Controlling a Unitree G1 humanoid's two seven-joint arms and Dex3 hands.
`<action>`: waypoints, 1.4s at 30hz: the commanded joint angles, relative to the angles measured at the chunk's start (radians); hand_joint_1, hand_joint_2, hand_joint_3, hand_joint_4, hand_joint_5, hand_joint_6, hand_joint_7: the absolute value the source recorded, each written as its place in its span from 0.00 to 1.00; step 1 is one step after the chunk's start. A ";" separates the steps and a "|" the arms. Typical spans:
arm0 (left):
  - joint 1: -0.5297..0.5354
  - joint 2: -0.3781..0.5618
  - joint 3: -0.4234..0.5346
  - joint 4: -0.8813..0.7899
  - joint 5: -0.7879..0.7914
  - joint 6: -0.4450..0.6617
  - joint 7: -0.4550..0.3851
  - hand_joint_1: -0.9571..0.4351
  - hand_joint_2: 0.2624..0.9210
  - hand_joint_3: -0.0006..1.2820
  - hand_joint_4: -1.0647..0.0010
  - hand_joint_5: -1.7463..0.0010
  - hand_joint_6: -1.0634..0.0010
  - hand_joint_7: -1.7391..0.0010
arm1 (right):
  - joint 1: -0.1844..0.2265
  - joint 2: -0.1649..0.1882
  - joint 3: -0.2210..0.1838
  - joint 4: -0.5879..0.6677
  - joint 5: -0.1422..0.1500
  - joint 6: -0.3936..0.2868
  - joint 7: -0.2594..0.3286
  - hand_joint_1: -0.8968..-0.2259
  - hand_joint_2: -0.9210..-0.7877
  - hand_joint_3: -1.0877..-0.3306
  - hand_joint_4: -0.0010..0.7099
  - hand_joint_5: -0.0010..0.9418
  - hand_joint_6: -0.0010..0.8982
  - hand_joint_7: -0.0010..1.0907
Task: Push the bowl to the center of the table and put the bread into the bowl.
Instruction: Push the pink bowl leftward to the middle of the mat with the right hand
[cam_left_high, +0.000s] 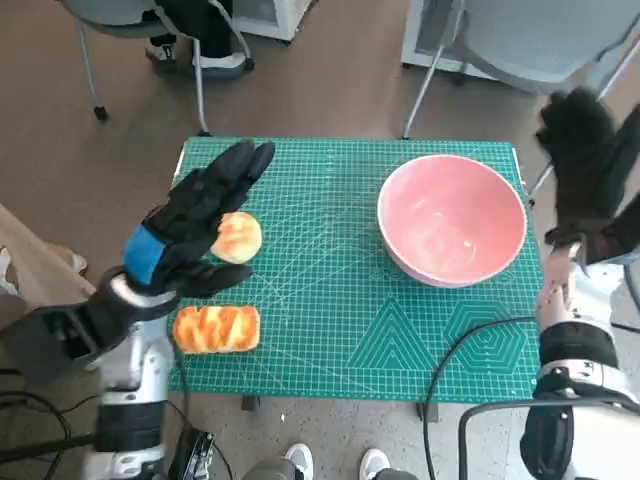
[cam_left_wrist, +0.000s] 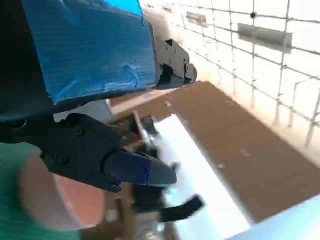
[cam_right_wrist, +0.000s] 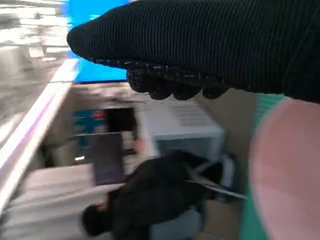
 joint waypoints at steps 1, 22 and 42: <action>-0.058 -0.033 0.008 0.097 -0.014 -0.026 -0.003 0.28 1.00 0.17 0.88 1.00 0.82 0.93 | 0.033 0.010 -0.016 0.028 -0.014 0.046 -0.022 0.49 0.00 0.31 0.23 0.00 0.16 0.28; -0.115 -0.072 0.016 0.254 0.019 -0.066 0.004 0.26 1.00 0.16 0.89 1.00 0.81 0.92 | 0.102 0.024 -0.039 0.045 -0.053 0.121 -0.077 0.49 0.00 0.43 0.23 0.00 0.22 0.22; -0.111 -0.035 0.014 0.283 0.028 -0.100 -0.015 0.25 1.00 0.17 0.88 1.00 0.80 0.94 | 0.150 0.050 -0.065 0.051 -0.057 0.175 -0.094 0.48 0.00 0.46 0.24 0.00 0.26 0.18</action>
